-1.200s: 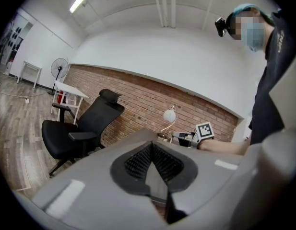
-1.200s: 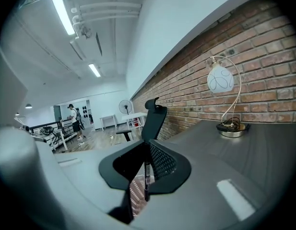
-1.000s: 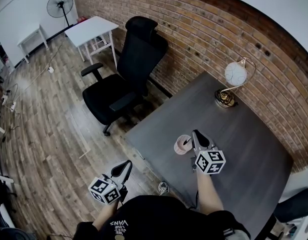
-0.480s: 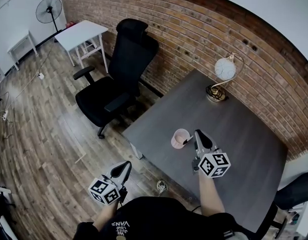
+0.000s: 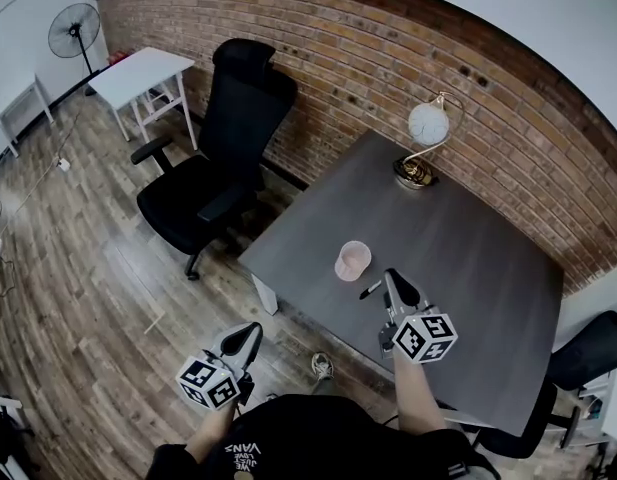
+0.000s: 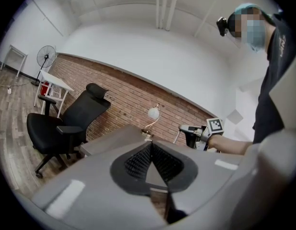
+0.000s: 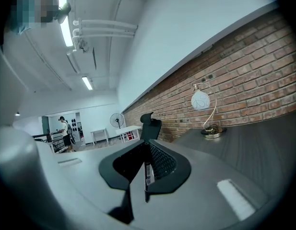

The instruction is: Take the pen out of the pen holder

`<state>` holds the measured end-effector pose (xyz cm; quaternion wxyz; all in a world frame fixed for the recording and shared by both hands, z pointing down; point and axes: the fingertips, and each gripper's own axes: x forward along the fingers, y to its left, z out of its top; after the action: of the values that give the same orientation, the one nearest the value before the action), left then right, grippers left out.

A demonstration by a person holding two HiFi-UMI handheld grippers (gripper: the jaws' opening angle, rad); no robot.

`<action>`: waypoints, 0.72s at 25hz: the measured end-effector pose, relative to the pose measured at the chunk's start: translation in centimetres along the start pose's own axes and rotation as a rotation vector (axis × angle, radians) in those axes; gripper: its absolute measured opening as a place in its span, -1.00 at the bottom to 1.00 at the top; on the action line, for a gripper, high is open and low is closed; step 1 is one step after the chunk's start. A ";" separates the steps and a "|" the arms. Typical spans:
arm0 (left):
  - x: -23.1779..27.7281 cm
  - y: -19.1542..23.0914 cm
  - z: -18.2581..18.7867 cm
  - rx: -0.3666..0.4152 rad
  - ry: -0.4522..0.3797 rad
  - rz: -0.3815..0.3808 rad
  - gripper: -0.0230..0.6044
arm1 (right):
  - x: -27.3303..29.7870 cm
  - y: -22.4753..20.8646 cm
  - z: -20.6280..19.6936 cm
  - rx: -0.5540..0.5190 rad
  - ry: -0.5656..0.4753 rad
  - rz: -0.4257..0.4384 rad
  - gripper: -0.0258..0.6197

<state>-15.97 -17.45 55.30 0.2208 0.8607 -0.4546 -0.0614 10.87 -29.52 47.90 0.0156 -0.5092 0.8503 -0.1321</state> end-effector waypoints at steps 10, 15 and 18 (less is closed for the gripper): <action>-2.4 -1.4 -1.1 0.007 0.023 -0.056 -0.76 | -4.9 2.6 -2.6 0.048 0.005 -0.037 -0.83; -3.7 -1.9 -1.6 0.012 0.037 -0.074 -0.76 | -6.6 4.1 -4.3 0.078 0.013 -0.041 -0.83; -4.5 -2.0 -2.0 0.016 0.047 -0.082 -0.76 | -7.7 4.9 -5.2 0.094 0.014 -0.044 -0.83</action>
<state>-16.48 -12.17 55.84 0.2217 0.8816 -0.4141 -0.0465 9.46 -19.59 50.87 0.0306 -0.5253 0.8319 -0.1761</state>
